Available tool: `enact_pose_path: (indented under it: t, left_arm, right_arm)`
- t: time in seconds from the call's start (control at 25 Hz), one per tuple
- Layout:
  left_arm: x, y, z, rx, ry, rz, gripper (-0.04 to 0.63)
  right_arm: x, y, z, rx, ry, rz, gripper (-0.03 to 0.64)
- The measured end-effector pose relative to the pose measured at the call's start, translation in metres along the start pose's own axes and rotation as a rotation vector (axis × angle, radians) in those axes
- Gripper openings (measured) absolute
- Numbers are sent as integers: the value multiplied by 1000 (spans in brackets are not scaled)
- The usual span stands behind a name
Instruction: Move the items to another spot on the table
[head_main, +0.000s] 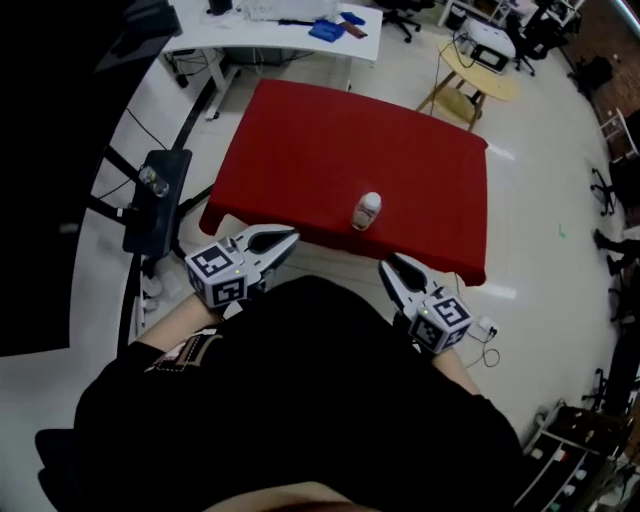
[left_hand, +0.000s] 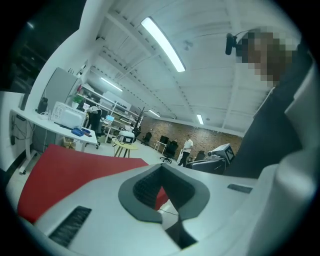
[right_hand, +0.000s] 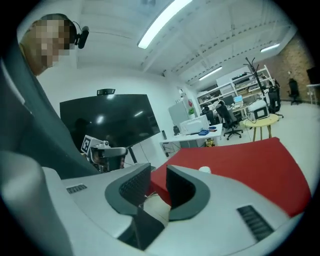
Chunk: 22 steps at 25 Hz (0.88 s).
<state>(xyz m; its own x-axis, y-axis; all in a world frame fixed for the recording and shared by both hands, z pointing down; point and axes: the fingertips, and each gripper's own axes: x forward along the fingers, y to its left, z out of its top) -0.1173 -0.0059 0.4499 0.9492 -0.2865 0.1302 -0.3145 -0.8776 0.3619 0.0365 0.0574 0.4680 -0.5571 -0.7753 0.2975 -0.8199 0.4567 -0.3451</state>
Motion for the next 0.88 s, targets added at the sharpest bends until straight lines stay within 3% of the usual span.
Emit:
enact_pose_path:
  t: [0.16,0.28,0.48,0.76,0.88]
  left_arm:
    - [-9,-19,4,14,36,-36,-6]
    - [3,-43,10,48,29,-44,-6]
    - [27,-78,1,83,67,-100,-6]
    - [39,-72,-13,107,44,-99,-6]
    - [37,-71,-13,97,40,-91,-6]
  right_arm:
    - [5,42,19,-82,3,94,30]
    - [0,38,30,-88,-60,147,-11]
    - [-12,34,23,-10,-22,213,-15]
    - [-19,27,23,-46,-55,251,-15]
    - [-20,33,27,-4,-41,249,-15]
